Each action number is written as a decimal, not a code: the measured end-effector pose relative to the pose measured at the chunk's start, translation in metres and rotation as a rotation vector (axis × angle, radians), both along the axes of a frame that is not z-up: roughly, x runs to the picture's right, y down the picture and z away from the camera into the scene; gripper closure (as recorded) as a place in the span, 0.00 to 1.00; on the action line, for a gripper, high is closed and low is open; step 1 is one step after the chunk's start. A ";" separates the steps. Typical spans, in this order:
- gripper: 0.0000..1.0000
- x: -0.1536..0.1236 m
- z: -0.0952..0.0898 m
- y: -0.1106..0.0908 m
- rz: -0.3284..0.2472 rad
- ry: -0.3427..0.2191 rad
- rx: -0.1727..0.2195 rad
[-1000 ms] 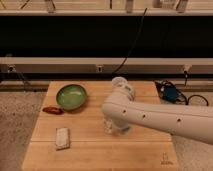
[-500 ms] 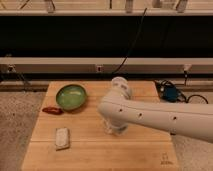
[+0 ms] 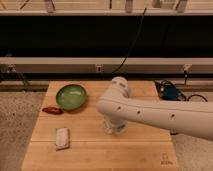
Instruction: Knock the bottle over
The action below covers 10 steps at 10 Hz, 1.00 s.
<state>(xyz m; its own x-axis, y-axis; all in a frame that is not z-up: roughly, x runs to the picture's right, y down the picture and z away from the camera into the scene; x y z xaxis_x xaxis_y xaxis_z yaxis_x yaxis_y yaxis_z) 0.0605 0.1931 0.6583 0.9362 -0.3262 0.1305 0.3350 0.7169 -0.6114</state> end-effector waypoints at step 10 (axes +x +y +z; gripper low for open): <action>0.98 0.003 0.003 -0.013 0.004 0.000 -0.001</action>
